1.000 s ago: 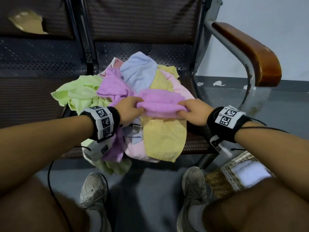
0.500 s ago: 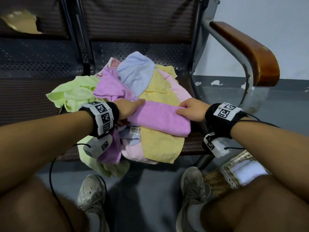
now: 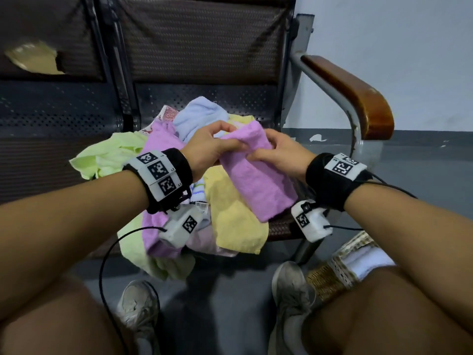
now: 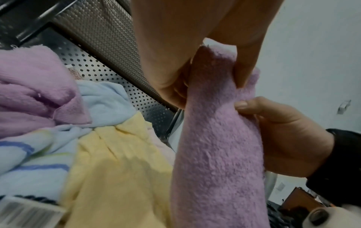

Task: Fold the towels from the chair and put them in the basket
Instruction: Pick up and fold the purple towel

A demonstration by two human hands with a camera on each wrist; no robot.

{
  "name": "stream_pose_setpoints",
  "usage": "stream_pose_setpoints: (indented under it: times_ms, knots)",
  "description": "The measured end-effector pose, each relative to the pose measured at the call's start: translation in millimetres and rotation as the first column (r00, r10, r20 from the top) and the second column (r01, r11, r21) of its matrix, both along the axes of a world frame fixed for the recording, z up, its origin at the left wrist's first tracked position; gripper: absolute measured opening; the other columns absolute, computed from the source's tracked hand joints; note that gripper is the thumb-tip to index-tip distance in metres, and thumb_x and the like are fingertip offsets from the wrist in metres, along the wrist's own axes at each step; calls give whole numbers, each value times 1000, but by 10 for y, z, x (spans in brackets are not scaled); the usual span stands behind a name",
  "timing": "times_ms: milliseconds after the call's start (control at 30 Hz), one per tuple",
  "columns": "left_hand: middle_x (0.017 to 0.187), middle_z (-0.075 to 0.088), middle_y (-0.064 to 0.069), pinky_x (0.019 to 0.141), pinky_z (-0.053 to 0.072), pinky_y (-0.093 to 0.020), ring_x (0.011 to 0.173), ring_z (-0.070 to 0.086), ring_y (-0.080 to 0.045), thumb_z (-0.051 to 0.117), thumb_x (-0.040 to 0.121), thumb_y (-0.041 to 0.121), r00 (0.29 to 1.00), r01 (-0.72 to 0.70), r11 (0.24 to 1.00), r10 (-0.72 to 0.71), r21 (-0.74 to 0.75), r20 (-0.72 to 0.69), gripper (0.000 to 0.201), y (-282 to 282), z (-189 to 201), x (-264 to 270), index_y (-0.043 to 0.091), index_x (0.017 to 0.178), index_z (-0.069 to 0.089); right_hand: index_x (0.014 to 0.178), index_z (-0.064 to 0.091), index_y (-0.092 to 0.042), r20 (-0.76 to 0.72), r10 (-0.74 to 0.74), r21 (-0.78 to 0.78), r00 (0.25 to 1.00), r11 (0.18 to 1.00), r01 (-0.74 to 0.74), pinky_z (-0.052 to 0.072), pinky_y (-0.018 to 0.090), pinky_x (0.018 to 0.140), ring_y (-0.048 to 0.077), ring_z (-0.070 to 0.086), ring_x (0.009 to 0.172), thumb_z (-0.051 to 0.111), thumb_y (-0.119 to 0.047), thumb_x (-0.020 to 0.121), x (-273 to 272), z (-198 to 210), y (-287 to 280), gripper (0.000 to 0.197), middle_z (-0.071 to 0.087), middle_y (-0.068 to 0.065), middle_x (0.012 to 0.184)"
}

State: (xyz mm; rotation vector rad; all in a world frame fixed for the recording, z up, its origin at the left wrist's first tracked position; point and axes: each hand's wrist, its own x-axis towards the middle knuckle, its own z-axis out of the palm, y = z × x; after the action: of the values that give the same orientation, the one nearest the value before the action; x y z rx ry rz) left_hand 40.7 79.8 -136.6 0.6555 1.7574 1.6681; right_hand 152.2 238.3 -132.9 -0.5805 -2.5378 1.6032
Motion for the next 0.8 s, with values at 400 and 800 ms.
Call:
stream_pose_setpoints:
  times_ms: [400,800]
  knots:
    - [118,69,-11,82,58,-29,102,70,-20,72,86,8,931,364,918,-363,-156,38,40,274,-7,821,4,124,59,104,63,-15,-92,-355,-420,930,861,287,44,27,62,15,55,72,58,-25,91,949,414,415,17,59,1,78]
    - [100,69,-13,76,52,-35,90,66,-30,67,60,37,805,531,724,-594,-440,-5,43,1940,-942,2538,13,95,63,102,55,-13,208,-759,-516,617,451,728,44,26,50,19,47,63,52,-17,86,3118,-916,1650,17,47,6,77]
